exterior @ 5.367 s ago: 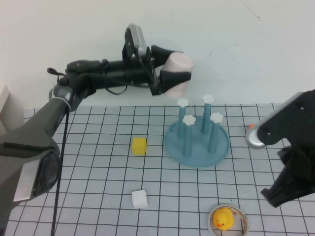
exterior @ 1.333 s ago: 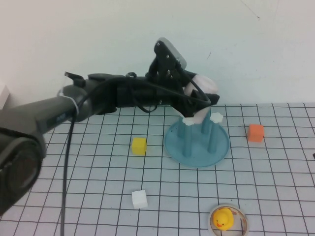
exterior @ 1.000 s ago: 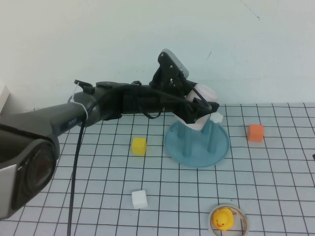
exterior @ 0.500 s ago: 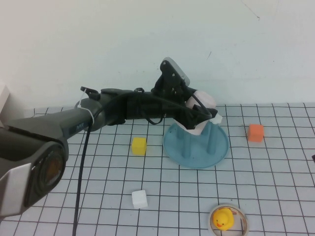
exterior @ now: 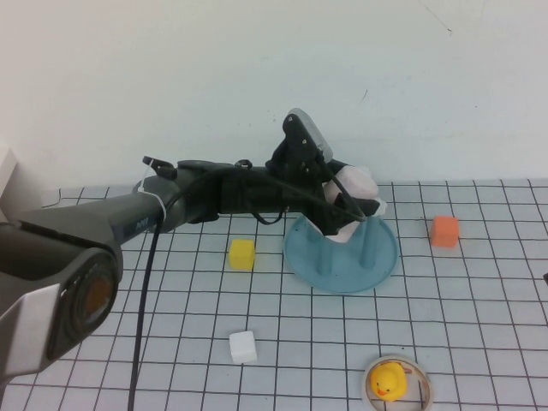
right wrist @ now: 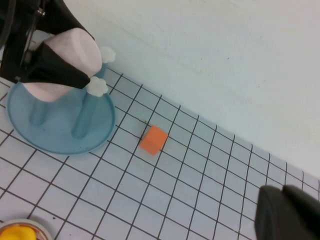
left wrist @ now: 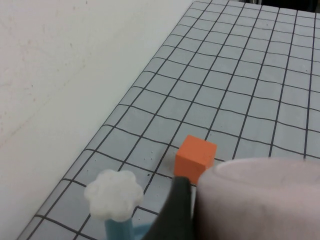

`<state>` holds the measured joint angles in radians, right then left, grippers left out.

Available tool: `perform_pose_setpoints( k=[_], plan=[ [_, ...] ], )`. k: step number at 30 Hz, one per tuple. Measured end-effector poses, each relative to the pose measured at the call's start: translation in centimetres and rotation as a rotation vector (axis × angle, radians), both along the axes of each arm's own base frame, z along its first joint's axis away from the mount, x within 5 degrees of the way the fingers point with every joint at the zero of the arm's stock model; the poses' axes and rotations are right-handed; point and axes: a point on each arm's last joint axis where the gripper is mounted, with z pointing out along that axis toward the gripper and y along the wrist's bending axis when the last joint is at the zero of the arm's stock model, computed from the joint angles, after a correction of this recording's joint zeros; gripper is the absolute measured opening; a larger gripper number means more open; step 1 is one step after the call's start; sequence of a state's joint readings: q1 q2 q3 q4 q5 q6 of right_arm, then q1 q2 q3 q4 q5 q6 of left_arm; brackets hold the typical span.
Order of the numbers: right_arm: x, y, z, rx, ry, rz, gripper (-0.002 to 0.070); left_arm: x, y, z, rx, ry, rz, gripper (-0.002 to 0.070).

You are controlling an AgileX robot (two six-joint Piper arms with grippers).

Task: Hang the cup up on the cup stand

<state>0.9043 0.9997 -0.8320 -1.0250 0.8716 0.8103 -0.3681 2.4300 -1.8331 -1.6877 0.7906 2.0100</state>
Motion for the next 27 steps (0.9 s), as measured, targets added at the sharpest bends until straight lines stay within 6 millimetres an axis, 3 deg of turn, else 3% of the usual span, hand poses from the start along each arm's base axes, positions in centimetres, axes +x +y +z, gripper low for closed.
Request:
perform_pose_setpoints(
  k=[4,10,16,20,24,27],
  plan=[
    [0.0,0.0,0.0,0.001,0.001,0.0,-0.0001,0.0,0.0,0.0,0.0,-0.001,-0.002,0.0673],
    [0.0,0.0,0.0,-0.011,0.001,0.006,-0.0001,0.0,0.1,1.0,0.004,-0.027,0.009,0.069],
    [-0.1,0.1,0.2,-0.122,-0.015,0.092,-0.0001,0.0,1.1,6.6,-0.015,-0.097,0.077,0.066],
    [-0.4,-0.1,0.4,-0.249,-0.018,0.183,-0.0001,-0.2,3.4,11.5,0.063,-0.129,0.201,0.0503],
    [-1.1,-1.1,0.5,-0.299,0.021,0.186,-0.0001,-1.6,6.9,17.1,0.134,-0.108,0.296,0.0214],
    [-2.2,-2.0,0.7,-0.272,0.061,0.194,-0.0001,-3.9,9.1,21.3,0.215,-0.147,0.318,0.0064]
  ],
)
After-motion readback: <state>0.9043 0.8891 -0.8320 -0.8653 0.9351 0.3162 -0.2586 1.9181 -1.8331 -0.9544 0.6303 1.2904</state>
